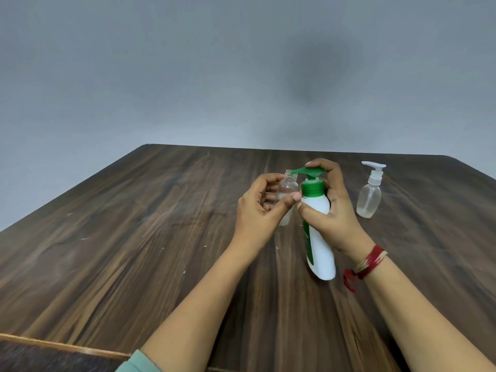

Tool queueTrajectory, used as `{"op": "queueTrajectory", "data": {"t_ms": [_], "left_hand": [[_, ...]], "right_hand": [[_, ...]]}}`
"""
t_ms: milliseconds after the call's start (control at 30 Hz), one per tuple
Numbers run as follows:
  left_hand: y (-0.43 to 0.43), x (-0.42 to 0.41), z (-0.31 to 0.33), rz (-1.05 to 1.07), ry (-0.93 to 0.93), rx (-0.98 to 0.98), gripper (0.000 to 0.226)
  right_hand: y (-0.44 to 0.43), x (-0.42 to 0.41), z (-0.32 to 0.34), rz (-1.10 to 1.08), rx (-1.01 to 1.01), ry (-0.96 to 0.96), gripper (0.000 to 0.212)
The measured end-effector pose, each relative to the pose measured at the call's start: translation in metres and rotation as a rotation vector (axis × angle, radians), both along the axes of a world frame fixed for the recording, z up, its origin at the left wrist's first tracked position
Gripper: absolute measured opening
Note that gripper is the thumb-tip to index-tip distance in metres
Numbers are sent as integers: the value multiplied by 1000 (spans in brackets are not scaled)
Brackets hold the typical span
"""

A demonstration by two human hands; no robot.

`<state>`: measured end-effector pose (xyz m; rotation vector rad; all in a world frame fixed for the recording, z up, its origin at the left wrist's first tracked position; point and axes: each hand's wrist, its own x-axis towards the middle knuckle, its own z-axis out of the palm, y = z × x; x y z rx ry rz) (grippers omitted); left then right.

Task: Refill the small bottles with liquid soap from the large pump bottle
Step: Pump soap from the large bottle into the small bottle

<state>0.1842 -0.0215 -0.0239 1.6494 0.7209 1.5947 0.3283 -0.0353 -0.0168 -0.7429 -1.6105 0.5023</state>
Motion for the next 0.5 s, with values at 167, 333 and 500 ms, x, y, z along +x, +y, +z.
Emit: {"op": "queueTrajectory", "data": {"t_ms": [167,333,500], "left_hand": [[-1,0,2,11,-28,0,35],[1,0,1,9,-36,7,35],[2,1,0,8,-29,3,36]], "right_hand": [[-1,1,1,-16,10,-21,64],[-1,0,2,8,9,-27,76],[-2,1,2,16,-8,-3,60]]}}
